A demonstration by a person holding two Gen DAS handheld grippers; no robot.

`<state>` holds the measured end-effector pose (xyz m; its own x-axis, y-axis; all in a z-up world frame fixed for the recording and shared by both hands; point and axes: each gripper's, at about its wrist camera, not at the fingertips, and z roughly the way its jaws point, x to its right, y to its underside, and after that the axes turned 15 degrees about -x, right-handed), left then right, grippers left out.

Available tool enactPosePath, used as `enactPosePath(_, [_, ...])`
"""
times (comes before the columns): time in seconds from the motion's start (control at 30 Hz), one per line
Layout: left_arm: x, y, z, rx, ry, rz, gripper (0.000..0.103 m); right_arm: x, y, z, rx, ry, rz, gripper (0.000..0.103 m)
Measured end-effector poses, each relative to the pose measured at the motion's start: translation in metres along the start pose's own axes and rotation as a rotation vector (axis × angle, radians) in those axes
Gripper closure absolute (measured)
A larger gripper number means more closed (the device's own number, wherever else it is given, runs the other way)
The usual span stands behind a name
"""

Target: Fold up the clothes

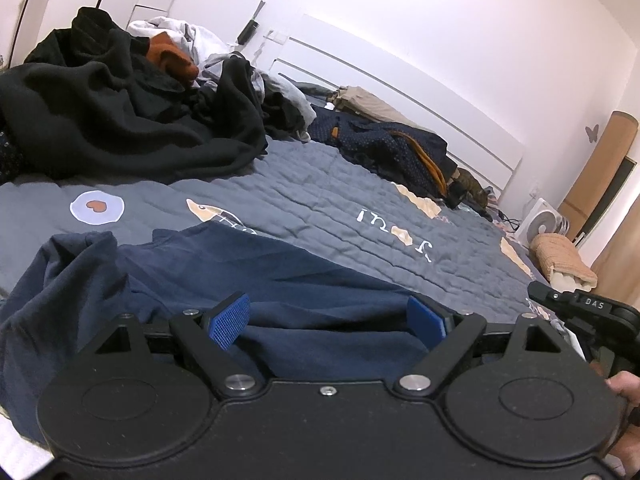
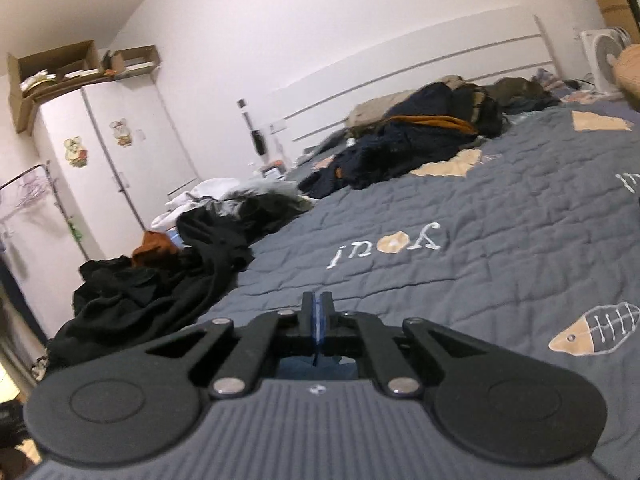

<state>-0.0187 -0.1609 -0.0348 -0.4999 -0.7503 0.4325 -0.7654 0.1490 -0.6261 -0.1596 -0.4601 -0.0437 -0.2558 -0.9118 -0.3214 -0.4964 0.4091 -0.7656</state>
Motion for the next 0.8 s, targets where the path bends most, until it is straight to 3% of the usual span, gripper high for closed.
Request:
enactPosePath(0.17, [-0.001,-0.001,0.003,-0.002,0.000,0.004,0.018,0.006,-0.005,-0.005,-0.026,-0.051,-0.017,0.097])
enactPosePath(0.27, [-0.002,-0.001,0.004,-0.004,0.000,0.004,0.018,-0.012,0.000,0.006,-0.069,-0.057,-0.080,0.084])
enactPosePath(0.33, [-0.002,-0.001,0.004,-0.007,0.002,0.003,0.018,-0.022,0.005,0.014,-0.088,-0.058,-0.110,0.069])
enactPosePath(0.43, [-0.003,-0.001,0.003,-0.008,0.004,0.003,0.018,-0.036,0.011,0.024,-0.110,-0.066,-0.157,0.059])
enactPosePath(0.8, [-0.008,-0.002,0.001,-0.008,0.007,-0.017,0.018,-0.066,0.034,0.056,-0.182,-0.030,-0.337,0.050])
